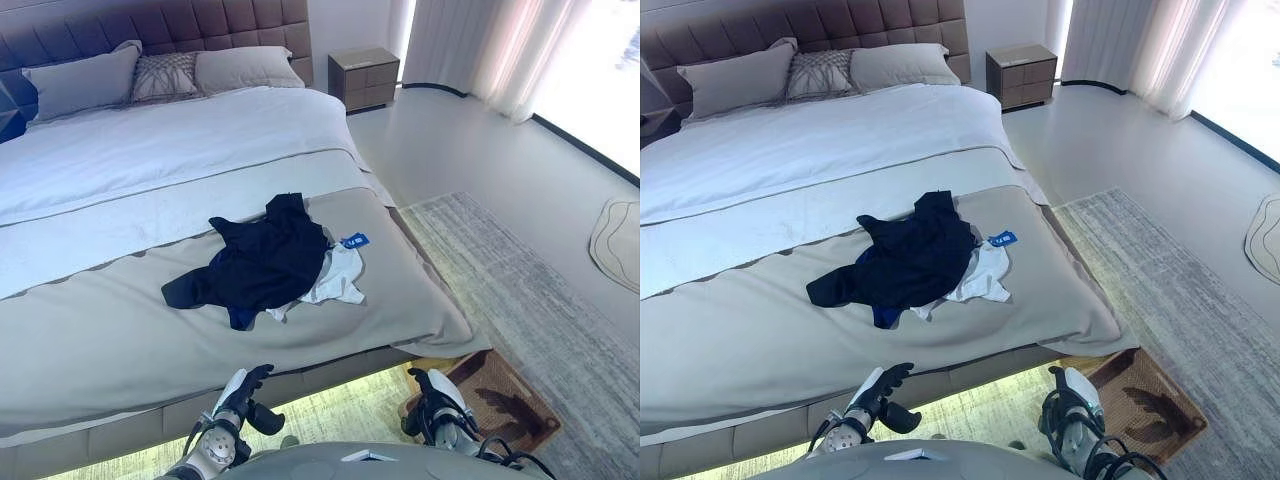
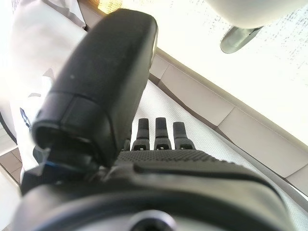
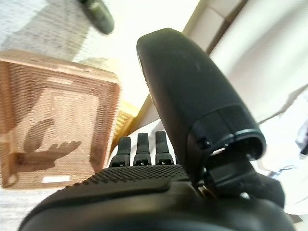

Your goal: Pick up the clothes from the bed and place them into the basket

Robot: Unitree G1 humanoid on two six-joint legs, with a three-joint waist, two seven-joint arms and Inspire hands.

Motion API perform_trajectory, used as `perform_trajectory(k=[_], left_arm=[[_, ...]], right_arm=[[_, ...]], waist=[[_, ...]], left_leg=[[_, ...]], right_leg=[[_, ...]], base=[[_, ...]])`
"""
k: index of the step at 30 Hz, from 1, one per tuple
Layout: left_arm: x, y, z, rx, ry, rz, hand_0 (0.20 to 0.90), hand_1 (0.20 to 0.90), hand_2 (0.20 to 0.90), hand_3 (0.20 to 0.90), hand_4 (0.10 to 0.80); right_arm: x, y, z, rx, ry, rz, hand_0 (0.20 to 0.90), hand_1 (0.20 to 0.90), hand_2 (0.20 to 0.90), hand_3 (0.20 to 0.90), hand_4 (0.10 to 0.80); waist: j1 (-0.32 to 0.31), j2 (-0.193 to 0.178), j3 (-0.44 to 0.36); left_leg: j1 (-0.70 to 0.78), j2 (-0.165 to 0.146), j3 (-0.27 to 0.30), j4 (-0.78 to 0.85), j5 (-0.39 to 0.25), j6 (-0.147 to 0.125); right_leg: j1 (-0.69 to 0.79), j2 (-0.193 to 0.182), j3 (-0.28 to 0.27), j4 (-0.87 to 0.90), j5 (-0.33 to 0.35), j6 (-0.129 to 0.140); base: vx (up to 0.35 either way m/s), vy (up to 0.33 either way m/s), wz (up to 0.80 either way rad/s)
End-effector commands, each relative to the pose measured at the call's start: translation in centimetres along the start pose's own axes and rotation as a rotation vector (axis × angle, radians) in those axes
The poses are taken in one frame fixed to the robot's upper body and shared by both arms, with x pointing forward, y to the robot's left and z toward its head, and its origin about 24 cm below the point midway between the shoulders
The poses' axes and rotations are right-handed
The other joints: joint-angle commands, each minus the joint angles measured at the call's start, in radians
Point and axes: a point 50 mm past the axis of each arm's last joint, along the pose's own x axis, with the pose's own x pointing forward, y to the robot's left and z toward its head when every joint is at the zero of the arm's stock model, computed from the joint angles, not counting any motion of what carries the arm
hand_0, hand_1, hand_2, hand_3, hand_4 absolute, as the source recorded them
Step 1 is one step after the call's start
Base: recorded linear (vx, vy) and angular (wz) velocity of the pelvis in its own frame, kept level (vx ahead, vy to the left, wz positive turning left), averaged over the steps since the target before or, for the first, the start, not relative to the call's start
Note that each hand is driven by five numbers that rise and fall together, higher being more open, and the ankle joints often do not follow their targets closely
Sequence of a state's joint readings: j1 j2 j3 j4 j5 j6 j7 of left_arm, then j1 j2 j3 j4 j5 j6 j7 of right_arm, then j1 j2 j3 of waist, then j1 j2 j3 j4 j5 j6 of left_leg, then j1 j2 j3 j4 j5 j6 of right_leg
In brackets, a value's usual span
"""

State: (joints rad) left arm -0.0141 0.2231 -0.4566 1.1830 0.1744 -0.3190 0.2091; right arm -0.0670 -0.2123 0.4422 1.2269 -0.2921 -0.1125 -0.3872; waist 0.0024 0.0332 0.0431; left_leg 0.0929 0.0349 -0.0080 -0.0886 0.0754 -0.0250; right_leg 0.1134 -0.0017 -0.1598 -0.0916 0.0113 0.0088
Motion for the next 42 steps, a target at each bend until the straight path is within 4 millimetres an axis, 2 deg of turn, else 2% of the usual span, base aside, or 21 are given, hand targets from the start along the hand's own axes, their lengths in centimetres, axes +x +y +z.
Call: perform_trajectory(k=[1, 5, 6, 10, 13, 14, 15, 20, 24, 29, 32, 34, 36, 39, 41, 42], left_arm=[[1.5, 2.8, 4.1, -0.106, -0.179, 0.129, 0.900, 0.900, 0.900, 0.900, 0.800], [1.6, 4.5, 5.2, -0.099, -0.241, 0.174, 0.900, 0.900, 0.900, 0.900, 0.800], [1.6, 5.3, 5.6, -0.099, -0.265, 0.201, 0.900, 0.900, 0.900, 0.900, 0.800], [1.5, 7.3, 6.7, -0.166, -0.302, 0.274, 0.900, 0.900, 0.900, 0.900, 0.800], [1.4, 7.7, 7.3, -0.184, -0.326, 0.289, 0.900, 0.900, 0.900, 0.900, 0.800], [1.4, 7.7, 7.7, -0.160, -0.336, 0.267, 0.900, 0.900, 0.900, 0.900, 0.800], [1.4, 7.7, 7.9, -0.152, -0.340, 0.261, 0.900, 0.900, 0.900, 0.900, 0.800], [1.9, 7.8, 9.5, -0.090, -0.372, 0.226, 0.900, 0.900, 0.900, 0.900, 0.800], [1.7, 7.7, 9.6, -0.089, -0.389, 0.237, 0.900, 0.900, 0.900, 0.900, 0.800], [1.0, 8.1, 10.4, -0.013, -0.475, 0.226, 0.900, 0.900, 0.900, 0.900, 0.800], [0.7, 8.6, 10.9, -0.006, -0.510, 0.237, 0.900, 0.900, 0.900, 0.900, 0.800], [0.2, 9.5, 11.4, 0.011, -0.554, 0.256, 0.900, 0.900, 0.900, 0.900, 0.800], [-0.1, 10.5, 12.7, 0.015, -0.607, 0.284, 0.900, 0.900, 0.900, 0.900, 0.800], [-1.0, 13.2, 17.3, -0.074, -0.785, 0.363, 0.900, 0.900, 0.900, 0.900, 0.800], [-1.5, 13.8, 18.7, -0.108, -0.844, 0.386, 0.900, 0.900, 0.900, 0.900, 0.800], [-1.8, 14.2, 19.3, -0.138, -0.871, 0.389, 0.900, 0.900, 0.900, 0.900, 0.800]], right_arm=[[1.1, -2.3, 4.0, 0.106, -0.169, -0.097, 0.900, 0.900, 0.900, 0.900, 0.800], [1.5, -4.7, 5.9, 0.137, -0.285, -0.177, 0.900, 0.900, 0.900, 0.900, 0.800], [1.5, -5.9, 7.1, 0.121, -0.351, -0.215, 0.900, 0.900, 0.900, 0.900, 0.800], [1.4, -8.8, 9.7, 0.147, -0.472, -0.295, 0.900, 0.900, 0.900, 0.900, 0.800], [1.0, -10.9, 11.6, 0.149, -0.563, -0.387, 0.900, 0.900, 0.900, 0.900, 0.800], [0.7, -12.2, 13.2, 0.120, -0.612, -0.438, 0.900, 0.900, 0.900, 0.900, 0.800], [0.6, -12.5, 13.7, 0.113, -0.627, -0.454, 0.900, 0.900, 0.900, 0.900, 0.800], [0.0, -18.2, 18.9, 0.121, -0.682, -0.559, 0.900, 0.900, 0.900, 0.900, 0.800], [0.0, -20.0, 20.0, 0.125, -0.663, -0.560, 0.900, 0.900, 0.900, 0.900, 0.800], [-0.4, -24.5, 21.5, 0.110, -0.574, -0.628, 0.900, 0.900, 0.900, 0.900, 0.800], [-0.3, -25.9, 21.7, 0.097, -0.517, -0.634, 0.900, 0.900, 0.900, 0.900, 0.800], [-0.1, -26.9, 21.1, 0.090, -0.466, -0.643, 0.900, 0.900, 0.900, 0.900, 0.800], [-0.2, -28.6, 20.7, 0.093, -0.428, -0.670, 0.900, 0.900, 0.900, 0.900, 0.800], [-2.0, -33.3, 21.5, 0.114, -0.408, -0.803, 0.900, 0.900, 0.900, 0.900, 0.800], [-2.7, -34.4, 21.9, 0.135, -0.418, -0.846, 0.900, 0.900, 0.900, 0.900, 0.800], [-3.1, -35.0, 22.1, 0.142, -0.418, -0.871, 0.900, 0.900, 0.900, 0.900, 0.800]], waist=[[0.032, -0.047, 0.030], [0.041, -0.047, 0.036], [0.045, -0.048, 0.040], [0.063, -0.050, 0.048], [0.082, -0.052, 0.054], [0.092, -0.053, 0.059], [0.094, -0.054, 0.061], [0.112, -0.051, 0.084], [0.130, -0.054, 0.085], [0.164, -0.053, 0.085], [0.179, -0.048, 0.086], [0.191, -0.040, 0.103], [0.199, -0.030, 0.138], [0.218, 0.003, 0.259], [0.226, 0.008, 0.293], [0.234, 0.009, 0.313]], left_leg=[[0.024, -0.069, -0.017, 0.001, -0.074, 0.055], [0.026, -0.068, -0.019, 0.001, -0.069, 0.051], [0.024, -0.067, -0.021, 0.001, -0.067, 0.050], [0.018, -0.069, -0.029, 0.001, -0.062, 0.046], [0.015, -0.072, -0.041, 0.001, -0.059, 0.043], [0.009, -0.074, -0.048, 0.001, -0.055, 0.041], [0.008, -0.074, -0.050, 0.001, -0.054, 0.040], [-0.016, -0.080, -0.076, 0.007, -0.042, 0.035], [-0.014, -0.084, -0.103, 0.013, -0.043, 0.030], [-0.030, -0.073, -0.100, 0.001, -0.028, 0.016], [-0.036, -0.075, -0.100, 0.001, -0.026, 0.021], [-0.050, -0.075, -0.099, 0.024, -0.026, 0.026], [-0.099, -0.081, -0.101, 0.088, -0.034, 0.029], [-0.247, -0.107, -0.095, 0.264, -0.064, 0.030], [-0.318, -0.118, -0.090, 0.352, -0.090, 0.033], [-0.363, -0.125, -0.086, 0.423, -0.123, 0.039]], right_leg=[[0.017, -0.034, 0.051, 0.014, 0.026, 0.047], [0.020, -0.033, 0.045, 0.016, 0.025, 0.044], [0.019, -0.032, 0.043, 0.017, 0.026, 0.042], [0.018, -0.034, 0.030, 0.014, 0.027, 0.040], [0.020, -0.035, 0.017, 0.010, 0.028, 0.038], [0.017, -0.034, 0.012, 0.009, 0.028, 0.034], [0.015, -0.034, 0.010, 0.009, 0.028, 0.033], [-0.002, -0.028, 0.006, 0.011, 0.032, 0.020], [0.009, -0.029, 0.001, 0.005, 0.031, 0.014], [0.013, -0.045, -0.052, 0.008, 0.029, 0.015], [0.004, -0.056, -0.077, 0.048, 0.010, 0.014], [-0.032, -0.067, -0.091, 0.131, -0.023, 0.007], [-0.084, -0.080, -0.098, 0.197, -0.037, 0.002], [-0.211, -0.113, -0.115, 0.350, -0.080, -0.008], [-0.274, -0.130, -0.119, 0.432, -0.106, -0.013], [-0.318, -0.144, -0.120, 0.508, -0.139, -0.021]], base=[[-0.005, -0.050, 0.03], [-0.016, -0.052, 0.06], [-0.044, -0.067, 0.10], [-0.040, -0.083, 0.06], [-0.036, -0.128, 0.10], [-0.053, -0.124, 0.20], [-0.071, -0.115, 0.22], [-0.061, -0.050, 0.19], [0.065, 0.035, 0.20], [0.141, 0.123, 0.20], [0.146, 0.146, 0.17], [0.112, 0.168, 0.06], [-0.042, 0.164, 0.08], [-0.359, 0.171, 0.05], [-0.258, 0.098, 0.05], [-0.149, 0.071, 0.10]])
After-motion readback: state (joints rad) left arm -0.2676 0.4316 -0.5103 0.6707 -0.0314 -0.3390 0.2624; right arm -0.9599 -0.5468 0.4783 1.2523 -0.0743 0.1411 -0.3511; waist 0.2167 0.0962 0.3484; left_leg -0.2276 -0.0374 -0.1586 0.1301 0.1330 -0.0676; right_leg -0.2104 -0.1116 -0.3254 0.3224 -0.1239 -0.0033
